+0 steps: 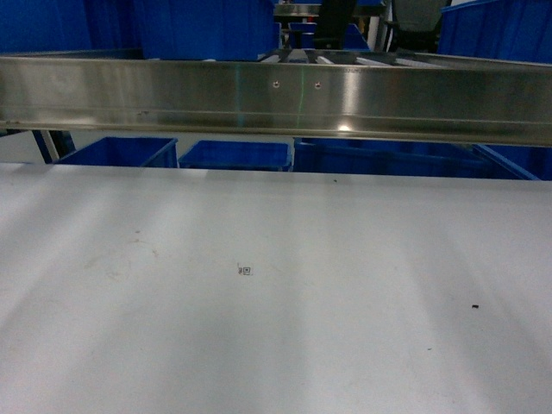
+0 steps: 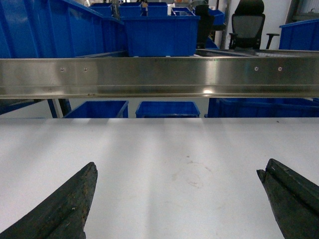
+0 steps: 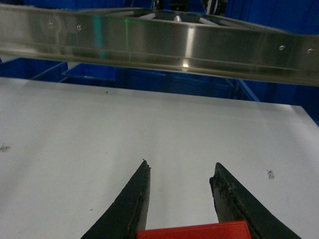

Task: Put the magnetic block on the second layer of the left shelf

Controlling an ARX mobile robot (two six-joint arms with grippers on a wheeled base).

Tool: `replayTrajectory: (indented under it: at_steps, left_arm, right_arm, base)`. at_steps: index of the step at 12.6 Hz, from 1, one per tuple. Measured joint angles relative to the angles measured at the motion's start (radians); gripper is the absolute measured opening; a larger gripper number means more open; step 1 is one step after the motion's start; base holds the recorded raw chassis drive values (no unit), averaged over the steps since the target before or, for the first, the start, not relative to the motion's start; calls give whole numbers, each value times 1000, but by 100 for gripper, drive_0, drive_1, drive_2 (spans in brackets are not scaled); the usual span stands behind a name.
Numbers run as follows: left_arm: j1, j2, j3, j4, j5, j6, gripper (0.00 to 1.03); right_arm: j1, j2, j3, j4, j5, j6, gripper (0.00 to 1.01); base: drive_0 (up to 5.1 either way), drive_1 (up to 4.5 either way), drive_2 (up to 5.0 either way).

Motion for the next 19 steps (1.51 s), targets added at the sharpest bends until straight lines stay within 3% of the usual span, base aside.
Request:
replayTrajectory:
  at_steps: [1,3,6,12,14,19]
  left_arm:
    - [0,0,0,0,0,0,98]
    - [0,0,0,0,0,0,98]
    - [0,0,0,0,0,0,98]
    - [0,0,0,0,0,0,98]
    - [0,0,0,0,0,0,98]
    - [0,0,0,0,0,0,98]
  right_arm:
    - [-29,-129,-5,-71,-17,2,33]
    - [-126,-102,-17,-1,-120,17,33]
    - [-178,-31,-20,24,-175,38,33]
    - [-188,0,-22,50,-185,55,33]
    - [-197,-32,-24,58,-215,74,33]
    - [-197,-29,-24,53,-216,80,33]
  base:
    - [0,0,0]
    - [0,0,0]
    - [0,0,0]
    - [0,0,0]
    - [0,0,0]
    - [0,0,0]
